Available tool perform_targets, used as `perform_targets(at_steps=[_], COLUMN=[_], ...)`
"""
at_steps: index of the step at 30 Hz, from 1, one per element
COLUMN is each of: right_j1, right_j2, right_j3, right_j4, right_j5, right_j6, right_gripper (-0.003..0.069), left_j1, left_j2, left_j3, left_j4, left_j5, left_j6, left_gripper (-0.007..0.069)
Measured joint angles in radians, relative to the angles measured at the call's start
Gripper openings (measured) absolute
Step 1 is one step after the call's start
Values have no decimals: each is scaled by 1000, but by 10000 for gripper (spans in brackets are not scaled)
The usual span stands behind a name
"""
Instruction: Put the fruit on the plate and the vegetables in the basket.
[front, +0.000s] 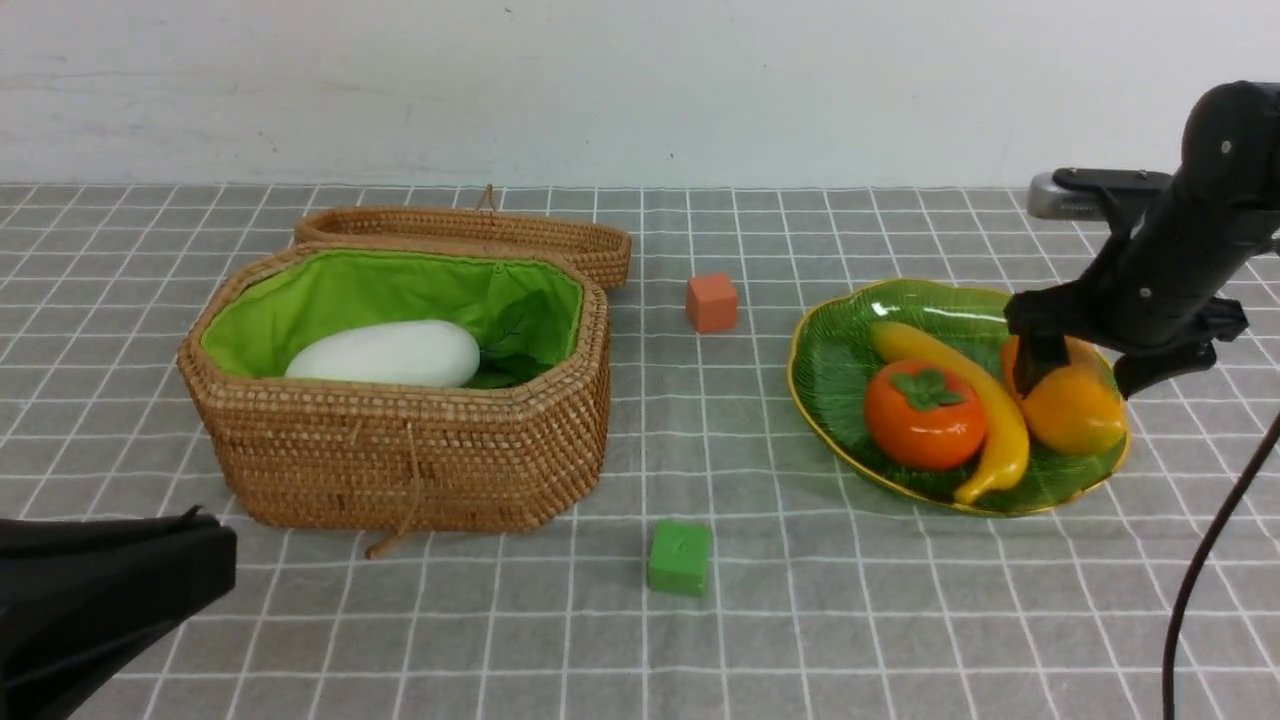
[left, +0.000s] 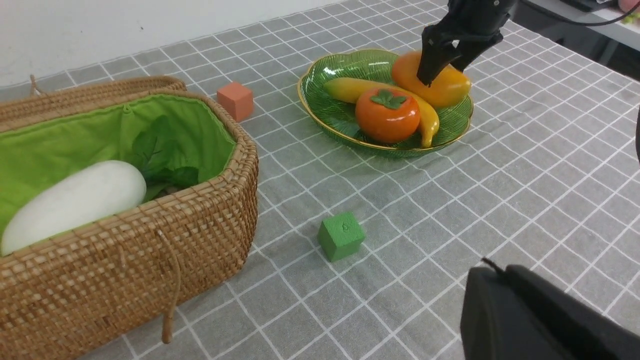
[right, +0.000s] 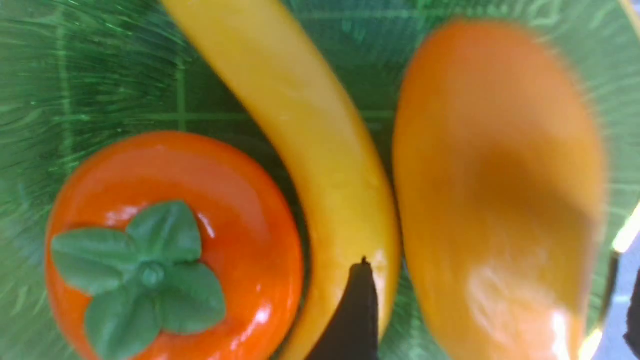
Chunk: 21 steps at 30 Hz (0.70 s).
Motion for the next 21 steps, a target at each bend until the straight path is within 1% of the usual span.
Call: perform_targets(at_steps=[4,6,7,8,10,11,12,13,14,15,17,19,20,21], right_j1=[0,0,0,0,0,0,0,0,0,0,0,0,0,0], right_j2=[-60,-145,-163,-246,-373,-387,-522,-538,-692,-783,-918,-1155,-1175,-1270], right_j3=[0,5,9,38,112,121,223,236,343,413,525,668,692,746], right_j4=[-1,-1,-1,-1,0,0,3,3,5,9,14,14,14,14], right_j5=[50,110,121,159,192,194,214,214,216,213,203,192,191,191], right_j6=[6,6,6,6,5,5,5,5,5,5,5,5,6,10], right_gripper=[657,587,571,496,380,380,259,259,160,112,48,-5,-9,-13], left_j1=[0,0,0,0,0,0,0,0,0,0,0,0,0,0], left_j2=[0,0,-1,-13,-63,-76,-140,-148,-215,-253,-307,-373,-377,-398], left_j3=[0,0,0,0,23,31,76,82,147,192,273,356,363,392], left_j4=[13,23,24,23,12,10,-2,-2,-15,-21,-35,-53,-54,-57], left_j5=[-7,-19,-23,-33,-66,-69,-91,-91,-115,-135,-187,-265,-279,-313], left_j6=[0,0,0,0,-1,-1,-1,-1,-1,-2,-3,-3,-3,-3], left_gripper=[8,10,10,10,0,-1,-13,-13,-13,-13,-13,-13,-13,-13])
